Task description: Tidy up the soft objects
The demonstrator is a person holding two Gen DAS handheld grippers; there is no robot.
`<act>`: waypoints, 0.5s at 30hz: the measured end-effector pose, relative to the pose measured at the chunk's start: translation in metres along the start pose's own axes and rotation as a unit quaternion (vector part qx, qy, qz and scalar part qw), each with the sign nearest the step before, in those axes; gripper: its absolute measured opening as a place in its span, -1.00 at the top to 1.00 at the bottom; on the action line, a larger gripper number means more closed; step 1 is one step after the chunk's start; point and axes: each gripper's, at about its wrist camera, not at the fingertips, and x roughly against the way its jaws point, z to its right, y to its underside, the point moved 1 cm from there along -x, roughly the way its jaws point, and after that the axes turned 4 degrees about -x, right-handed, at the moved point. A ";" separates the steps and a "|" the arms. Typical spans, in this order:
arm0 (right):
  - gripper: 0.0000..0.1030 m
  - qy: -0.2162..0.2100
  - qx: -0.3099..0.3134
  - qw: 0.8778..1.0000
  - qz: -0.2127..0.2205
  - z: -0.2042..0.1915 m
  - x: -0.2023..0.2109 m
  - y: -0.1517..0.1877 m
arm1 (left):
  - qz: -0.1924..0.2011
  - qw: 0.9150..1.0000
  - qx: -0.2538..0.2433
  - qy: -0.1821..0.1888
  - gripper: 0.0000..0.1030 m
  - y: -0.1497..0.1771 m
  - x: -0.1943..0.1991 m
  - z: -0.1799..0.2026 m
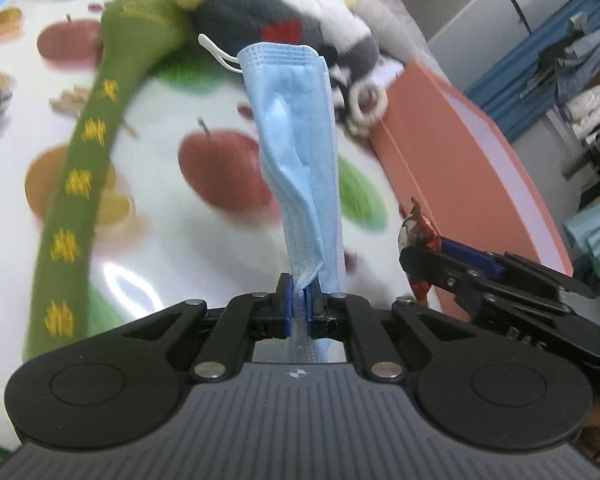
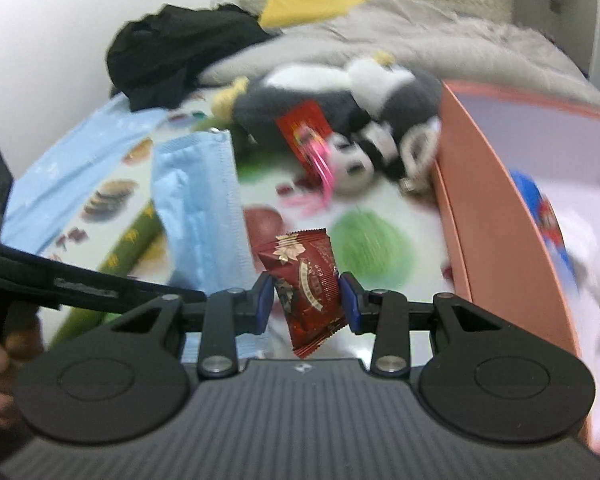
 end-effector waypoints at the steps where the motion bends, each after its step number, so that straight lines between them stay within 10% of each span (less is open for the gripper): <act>1: 0.23 0.008 -0.004 1.000 -0.008 0.002 -0.001 0.007 | -0.007 1.000 -0.002 -0.001 0.85 0.004 -0.001 0.001; 6: 0.22 0.054 0.004 0.998 -0.040 0.010 -0.015 0.030 | -0.030 0.999 0.002 -0.013 0.81 0.011 -0.006 0.000; 10: 0.19 0.065 0.018 0.997 -0.031 0.007 -0.019 0.031 | -0.018 0.999 0.029 -0.019 -0.17 0.011 -0.002 -0.001; 15: -0.20 0.045 0.014 0.998 -0.032 0.007 -0.017 0.028 | 0.016 0.999 0.033 -0.027 -0.23 0.005 0.010 0.003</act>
